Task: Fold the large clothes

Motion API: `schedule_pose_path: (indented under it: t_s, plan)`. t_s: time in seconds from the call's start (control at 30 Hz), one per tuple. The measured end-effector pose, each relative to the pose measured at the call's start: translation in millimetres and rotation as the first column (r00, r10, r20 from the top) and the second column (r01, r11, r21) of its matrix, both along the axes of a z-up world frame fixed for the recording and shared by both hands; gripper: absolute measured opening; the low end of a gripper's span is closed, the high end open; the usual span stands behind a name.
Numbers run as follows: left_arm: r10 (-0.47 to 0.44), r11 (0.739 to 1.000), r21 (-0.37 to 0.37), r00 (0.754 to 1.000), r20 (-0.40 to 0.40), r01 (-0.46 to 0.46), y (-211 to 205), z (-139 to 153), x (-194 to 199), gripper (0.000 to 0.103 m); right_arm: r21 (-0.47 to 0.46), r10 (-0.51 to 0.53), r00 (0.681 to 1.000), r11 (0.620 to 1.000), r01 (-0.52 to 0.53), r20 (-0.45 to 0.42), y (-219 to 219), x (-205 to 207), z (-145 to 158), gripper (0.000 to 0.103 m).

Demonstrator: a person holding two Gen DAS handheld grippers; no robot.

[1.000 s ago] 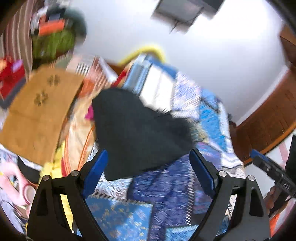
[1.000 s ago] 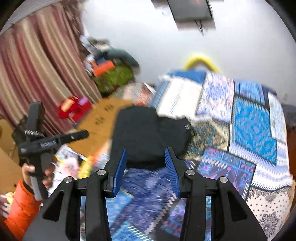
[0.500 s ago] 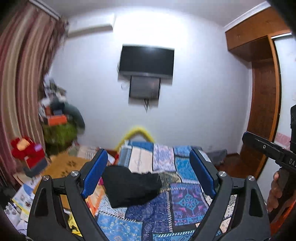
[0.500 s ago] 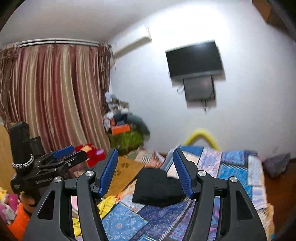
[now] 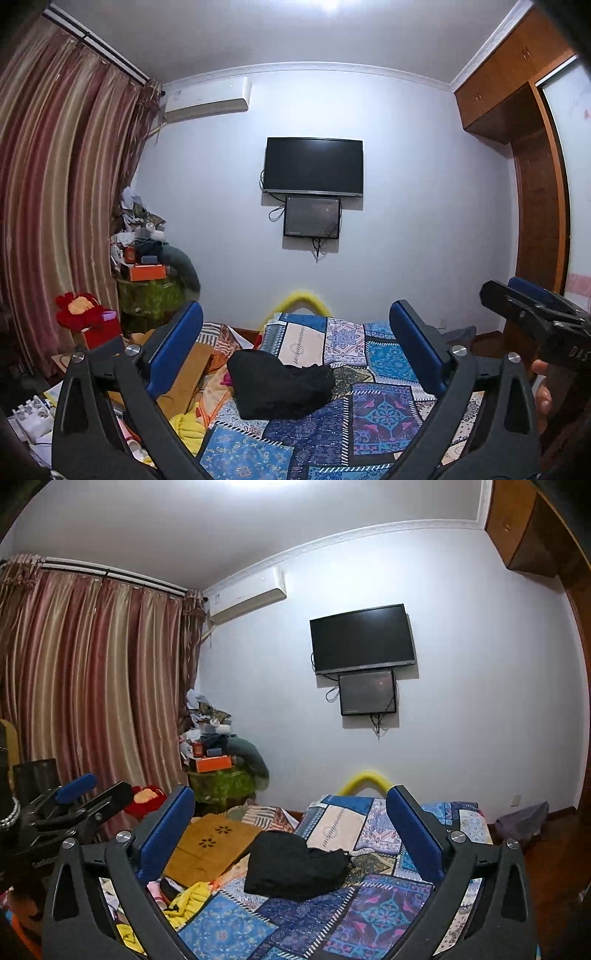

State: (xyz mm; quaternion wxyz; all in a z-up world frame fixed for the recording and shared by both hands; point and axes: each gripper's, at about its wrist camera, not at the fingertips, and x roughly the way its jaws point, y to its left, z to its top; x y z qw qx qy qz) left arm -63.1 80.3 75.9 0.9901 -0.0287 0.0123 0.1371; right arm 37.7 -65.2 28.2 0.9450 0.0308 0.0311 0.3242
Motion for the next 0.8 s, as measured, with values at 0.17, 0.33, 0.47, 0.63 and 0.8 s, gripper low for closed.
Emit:
schedule_pose_path:
  t_s: [0.17, 0.33, 0.47, 0.63, 0.8]
  plan:
    - [-0.009, 1.000, -0.011, 1.000, -0.013, 0.009, -1, -3, -2, 0.102, -0.015, 0.013, 1.000, 1.000, -0.013, -0.016, 1, 2, -3, 0.103]
    - [-0.007, 1.000, -0.011, 1.000, -0.018, 0.006, -2, -6, -4, 0.102, -0.023, 0.019, 1.000, 1.000, -0.019, -0.007, -3, -4, -6, 0.103]
    - [0.000, 1.000, -0.007, 1.000, -0.024, 0.000, -3, -9, -3, 0.102, -0.027, 0.016, 1.000, 1.000, -0.016, -0.005, -4, -9, -12, 0.103]
    - [-0.004, 1.000, -0.017, 0.999, -0.032, 0.004, -1, -12, 0, 0.102, -0.034, 0.021, 1.000, 0.999, -0.021, -0.020, -4, -8, -11, 0.103]
    - [0.001, 1.000, -0.017, 0.999, -0.045, -0.002, 0, -16, 3, 0.102, -0.040, 0.014, 0.999, 0.999, -0.016, -0.033, -4, -8, -13, 0.103]
